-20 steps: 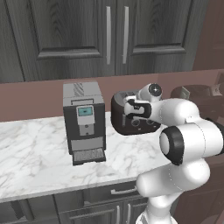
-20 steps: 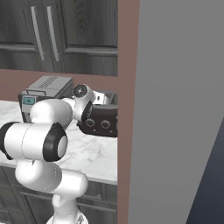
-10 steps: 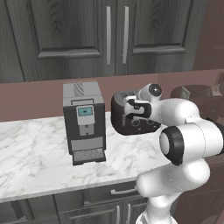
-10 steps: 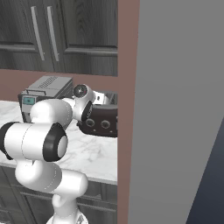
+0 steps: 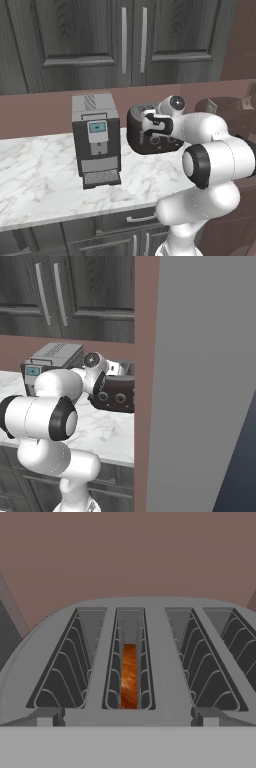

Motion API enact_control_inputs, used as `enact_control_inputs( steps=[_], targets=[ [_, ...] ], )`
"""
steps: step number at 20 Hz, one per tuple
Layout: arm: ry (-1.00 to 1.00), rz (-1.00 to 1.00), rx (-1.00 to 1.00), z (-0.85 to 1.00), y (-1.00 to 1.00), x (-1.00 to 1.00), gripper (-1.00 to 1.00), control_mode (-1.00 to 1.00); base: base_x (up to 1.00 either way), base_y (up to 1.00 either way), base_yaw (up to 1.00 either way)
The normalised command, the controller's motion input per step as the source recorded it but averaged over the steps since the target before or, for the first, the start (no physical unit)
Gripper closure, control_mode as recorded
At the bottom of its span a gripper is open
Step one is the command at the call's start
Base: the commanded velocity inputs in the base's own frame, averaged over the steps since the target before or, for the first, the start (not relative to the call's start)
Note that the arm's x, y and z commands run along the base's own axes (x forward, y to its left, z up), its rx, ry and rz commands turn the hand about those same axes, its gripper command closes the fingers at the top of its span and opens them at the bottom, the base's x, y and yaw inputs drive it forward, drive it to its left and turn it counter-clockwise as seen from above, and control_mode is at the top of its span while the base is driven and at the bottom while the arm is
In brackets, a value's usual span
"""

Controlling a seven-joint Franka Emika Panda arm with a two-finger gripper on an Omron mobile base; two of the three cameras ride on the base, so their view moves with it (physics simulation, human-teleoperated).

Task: Start the toaster. Once the lever pops up, take the bread to the plate on the dining counter.

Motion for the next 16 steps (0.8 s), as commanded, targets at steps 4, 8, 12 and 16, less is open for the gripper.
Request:
enact_control_inputs(
  steps=[4,8,12,16],
  targets=[
    [0.00,0.00,0.00,0.00,0.00,0.00,-1.00,-1.00,0.00,0.00,0.00],
    [0.00,0.00,0.00,0.00,0.00,0.00,-1.00,-1.00,0.00,0.00,0.00],
    [0.00,0.00,0.00,0.00,0.00,0.00,-1.00,-1.00,0.00,0.00,0.00],
    [0.00,0.00,0.00,0.00,0.00,0.00,-1.00,-1.00,0.00,0.00,0.00]
  ],
)
